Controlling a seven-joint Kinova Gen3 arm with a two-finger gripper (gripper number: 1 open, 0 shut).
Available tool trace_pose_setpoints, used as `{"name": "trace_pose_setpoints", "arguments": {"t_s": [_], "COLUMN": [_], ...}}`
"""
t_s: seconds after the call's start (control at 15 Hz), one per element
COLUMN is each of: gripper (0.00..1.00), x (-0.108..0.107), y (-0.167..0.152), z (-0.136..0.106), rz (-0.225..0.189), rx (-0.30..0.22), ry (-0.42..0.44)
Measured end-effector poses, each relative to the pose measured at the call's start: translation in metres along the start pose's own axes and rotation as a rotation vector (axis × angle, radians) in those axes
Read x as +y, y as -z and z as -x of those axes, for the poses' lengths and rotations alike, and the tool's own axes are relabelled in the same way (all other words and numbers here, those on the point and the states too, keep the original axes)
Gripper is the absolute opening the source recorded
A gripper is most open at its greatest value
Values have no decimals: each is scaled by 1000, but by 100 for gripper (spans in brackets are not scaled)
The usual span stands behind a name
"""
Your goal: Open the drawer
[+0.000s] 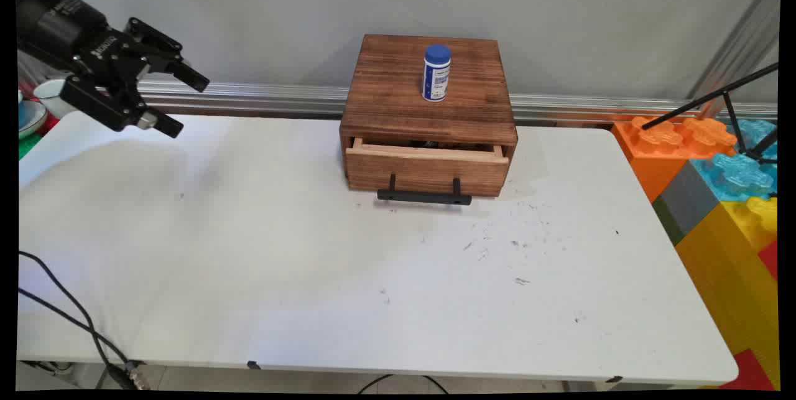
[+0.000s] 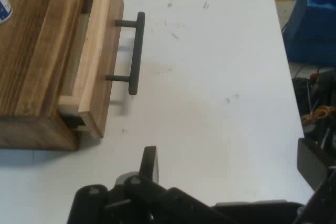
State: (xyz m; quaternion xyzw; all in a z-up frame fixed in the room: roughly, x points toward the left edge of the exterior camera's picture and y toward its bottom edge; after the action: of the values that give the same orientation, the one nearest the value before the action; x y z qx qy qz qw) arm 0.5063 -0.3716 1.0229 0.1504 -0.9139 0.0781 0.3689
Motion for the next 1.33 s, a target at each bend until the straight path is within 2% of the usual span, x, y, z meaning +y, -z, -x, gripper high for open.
{"name": "trace_pose_setpoints", "arguments": {"t_s": [0.33,0.53,0.8,1.33], "gripper": [100,100,100,100], "x": [-4,-4,-6,-23], "y": [-32,-64,-119,-237], "z": [-38,-68,-95,-111], "rz": [-13,-14,-19,-28], "rx": [-49,-94,-167,-302], "ry": [-9,-30,-58,-113]}}
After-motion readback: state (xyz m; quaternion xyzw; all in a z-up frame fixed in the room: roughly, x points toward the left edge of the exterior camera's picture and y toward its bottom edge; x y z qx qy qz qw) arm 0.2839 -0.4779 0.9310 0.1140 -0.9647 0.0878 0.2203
